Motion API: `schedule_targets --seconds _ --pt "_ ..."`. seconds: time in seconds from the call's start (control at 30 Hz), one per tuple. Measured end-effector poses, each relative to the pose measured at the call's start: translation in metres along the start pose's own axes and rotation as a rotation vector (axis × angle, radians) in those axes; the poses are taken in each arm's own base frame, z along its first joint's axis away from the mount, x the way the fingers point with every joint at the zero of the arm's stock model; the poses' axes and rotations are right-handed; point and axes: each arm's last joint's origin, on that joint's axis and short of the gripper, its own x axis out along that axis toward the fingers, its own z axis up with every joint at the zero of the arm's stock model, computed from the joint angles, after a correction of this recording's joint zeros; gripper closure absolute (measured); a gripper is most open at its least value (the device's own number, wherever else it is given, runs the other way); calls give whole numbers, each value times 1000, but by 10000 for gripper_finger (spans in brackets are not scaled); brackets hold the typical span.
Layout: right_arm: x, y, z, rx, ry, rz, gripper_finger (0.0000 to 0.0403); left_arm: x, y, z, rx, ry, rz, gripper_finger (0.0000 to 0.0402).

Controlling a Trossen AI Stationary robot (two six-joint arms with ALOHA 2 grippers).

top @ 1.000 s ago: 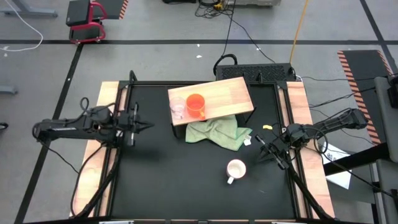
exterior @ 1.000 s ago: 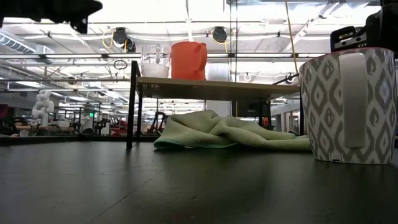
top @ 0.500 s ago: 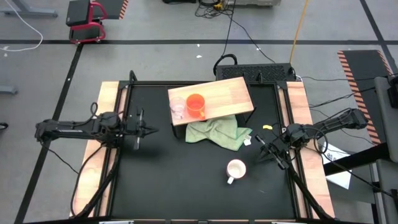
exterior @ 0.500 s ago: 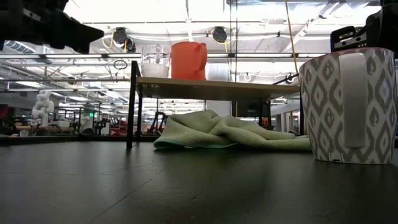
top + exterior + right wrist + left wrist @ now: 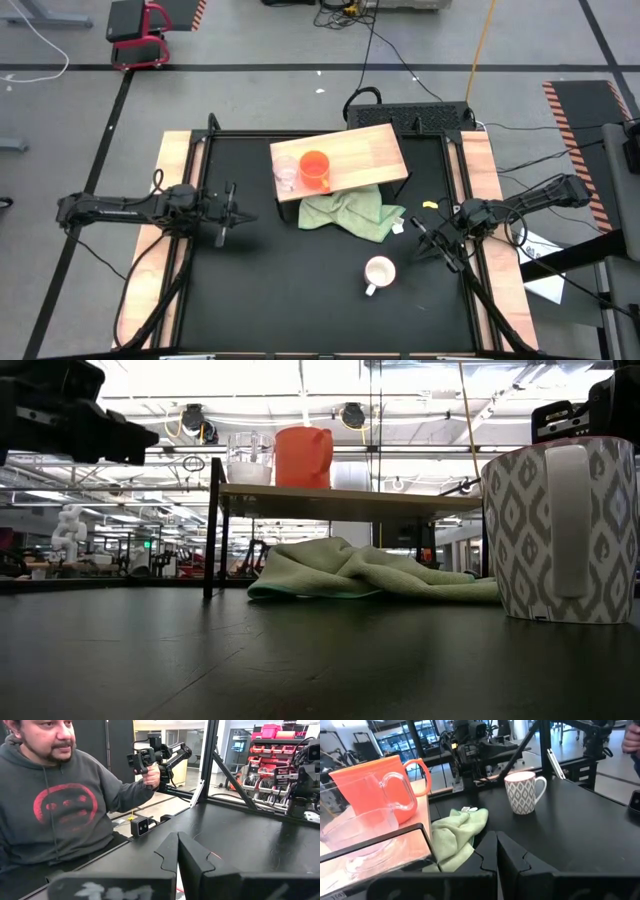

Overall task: Stack small to large cups/mugs on shelf
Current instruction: Put white cup on the shelf

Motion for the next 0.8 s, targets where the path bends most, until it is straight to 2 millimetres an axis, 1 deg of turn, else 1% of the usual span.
schedule_targets --seconds 0.23,0.67,0.8 --pt "0 0 0 -10 1 0 403 0 -1 -7 -7 68 -10 401" --pt "0 0 1 -14 -8 -1 403 0 -1 -5 -26 49 -6 400" --pt "0 0 7 -39 -72 -2 403 0 -1 -5 -34 51 -6 394"
